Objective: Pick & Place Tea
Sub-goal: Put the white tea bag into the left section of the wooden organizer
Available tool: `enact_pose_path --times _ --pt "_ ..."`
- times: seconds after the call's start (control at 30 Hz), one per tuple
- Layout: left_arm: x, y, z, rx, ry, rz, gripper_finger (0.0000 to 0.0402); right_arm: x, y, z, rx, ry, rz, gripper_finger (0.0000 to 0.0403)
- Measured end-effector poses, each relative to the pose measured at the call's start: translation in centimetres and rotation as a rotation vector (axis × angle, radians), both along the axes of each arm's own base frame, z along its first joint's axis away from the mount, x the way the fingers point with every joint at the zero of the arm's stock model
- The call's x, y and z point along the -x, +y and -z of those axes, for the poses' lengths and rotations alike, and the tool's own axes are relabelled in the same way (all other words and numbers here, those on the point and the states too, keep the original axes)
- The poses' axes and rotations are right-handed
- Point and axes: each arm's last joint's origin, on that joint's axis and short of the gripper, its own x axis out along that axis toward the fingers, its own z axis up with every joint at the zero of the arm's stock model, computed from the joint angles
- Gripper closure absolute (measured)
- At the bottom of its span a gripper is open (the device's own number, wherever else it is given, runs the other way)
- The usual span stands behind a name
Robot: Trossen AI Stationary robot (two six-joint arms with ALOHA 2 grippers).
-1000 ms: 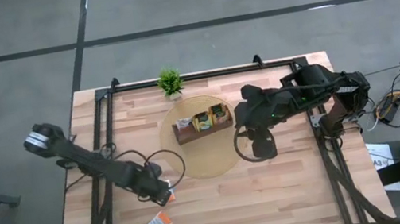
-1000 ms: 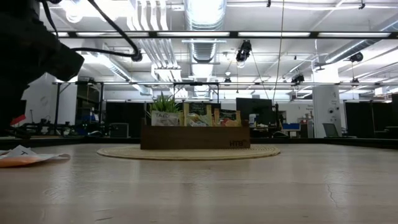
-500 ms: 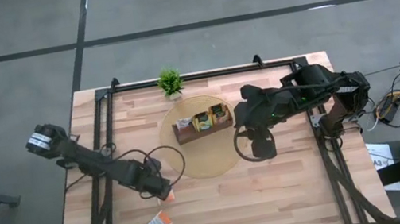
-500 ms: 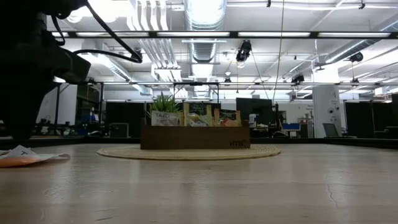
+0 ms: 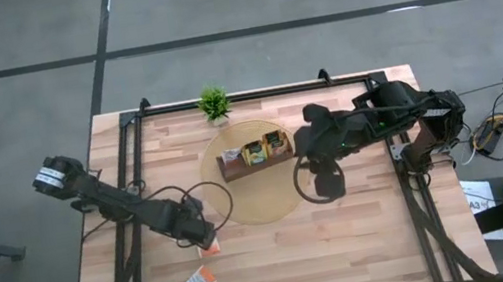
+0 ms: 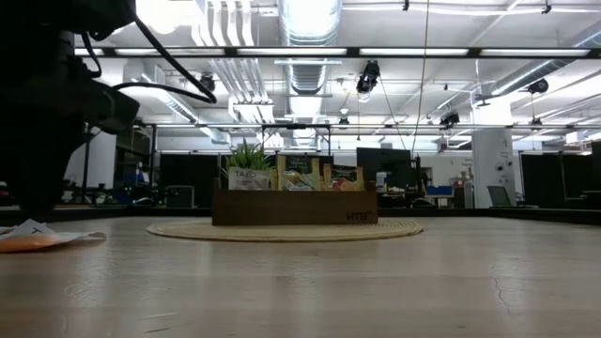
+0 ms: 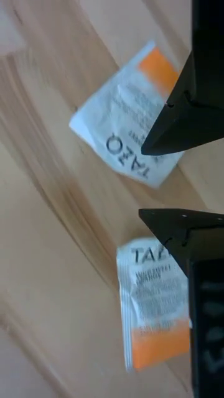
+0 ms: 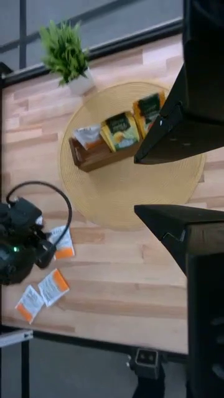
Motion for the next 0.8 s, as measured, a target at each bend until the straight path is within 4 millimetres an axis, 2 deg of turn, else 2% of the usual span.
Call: enact_pose_path --times 0.8 --pt "0.2 0.0 1.4 0.045 -0.032 -0.021 0.0259 0.0 -0.1 0.0 0.02 -0.005 0.018 0.0289"
